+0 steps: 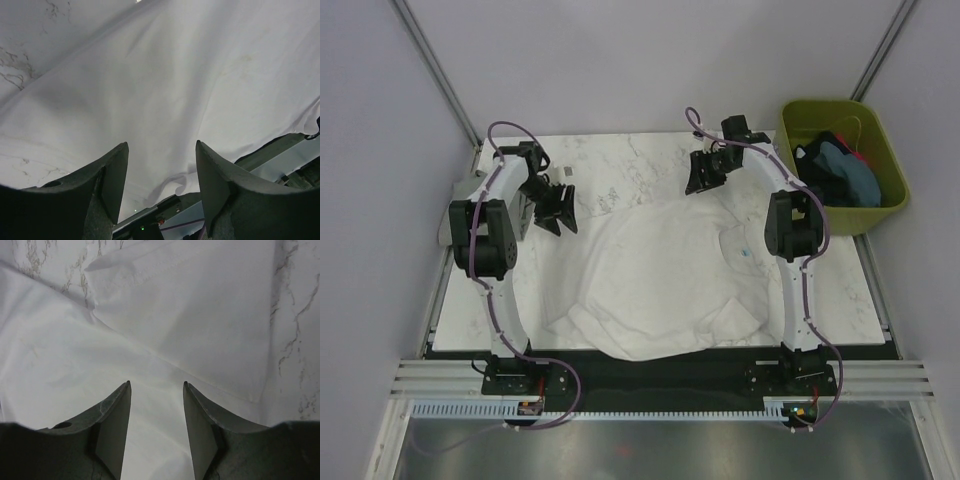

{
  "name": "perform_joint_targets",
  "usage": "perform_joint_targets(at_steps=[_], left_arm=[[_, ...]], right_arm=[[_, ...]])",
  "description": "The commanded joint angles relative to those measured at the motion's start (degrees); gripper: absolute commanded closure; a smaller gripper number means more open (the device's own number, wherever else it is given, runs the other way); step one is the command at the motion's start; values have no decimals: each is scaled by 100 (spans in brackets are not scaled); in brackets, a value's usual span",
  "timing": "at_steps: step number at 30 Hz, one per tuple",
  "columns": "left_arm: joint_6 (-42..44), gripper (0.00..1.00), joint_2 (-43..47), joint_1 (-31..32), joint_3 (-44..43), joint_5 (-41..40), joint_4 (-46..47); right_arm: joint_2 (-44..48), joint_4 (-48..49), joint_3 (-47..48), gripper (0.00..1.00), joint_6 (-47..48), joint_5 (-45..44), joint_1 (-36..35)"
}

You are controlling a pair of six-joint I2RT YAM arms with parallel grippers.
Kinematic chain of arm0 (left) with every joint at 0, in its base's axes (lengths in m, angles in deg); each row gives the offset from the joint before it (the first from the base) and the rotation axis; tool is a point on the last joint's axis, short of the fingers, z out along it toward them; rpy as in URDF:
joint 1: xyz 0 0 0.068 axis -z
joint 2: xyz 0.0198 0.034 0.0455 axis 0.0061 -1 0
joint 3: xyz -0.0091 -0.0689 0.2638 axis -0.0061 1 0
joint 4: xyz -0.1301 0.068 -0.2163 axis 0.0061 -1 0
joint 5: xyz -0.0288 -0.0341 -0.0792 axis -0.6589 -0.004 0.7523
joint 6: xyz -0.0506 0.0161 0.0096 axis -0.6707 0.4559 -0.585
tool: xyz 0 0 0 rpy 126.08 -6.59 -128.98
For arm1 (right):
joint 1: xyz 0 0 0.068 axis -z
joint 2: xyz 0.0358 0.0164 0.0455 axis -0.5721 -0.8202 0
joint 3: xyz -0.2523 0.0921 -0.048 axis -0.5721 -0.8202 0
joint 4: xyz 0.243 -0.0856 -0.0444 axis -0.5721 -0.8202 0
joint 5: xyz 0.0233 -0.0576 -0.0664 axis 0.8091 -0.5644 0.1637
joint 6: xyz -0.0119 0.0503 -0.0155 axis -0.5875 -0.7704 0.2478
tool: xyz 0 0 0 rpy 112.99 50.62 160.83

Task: Fold and stack the t-shirts
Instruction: Flatten the tshirt out

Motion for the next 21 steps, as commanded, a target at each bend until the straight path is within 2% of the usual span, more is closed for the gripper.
perform_joint_targets(at_steps=[1, 7, 13, 21], left_arm=[[23, 36, -345, -23, -291, 53, -125], [84, 36, -1127, -23, -739, -141, -90], [137, 34, -1759, -23, -1433, -317, -134], [190, 30, -2832, 38, -3453, -493, -143]], right_arm=[[-190, 160, 73, 46, -209, 353, -50], [-612, 266, 355, 45, -358, 336, -24], [-920, 468, 583, 45, -604, -76, 81], [-1342, 775, 1180, 43, -639, -657, 442]])
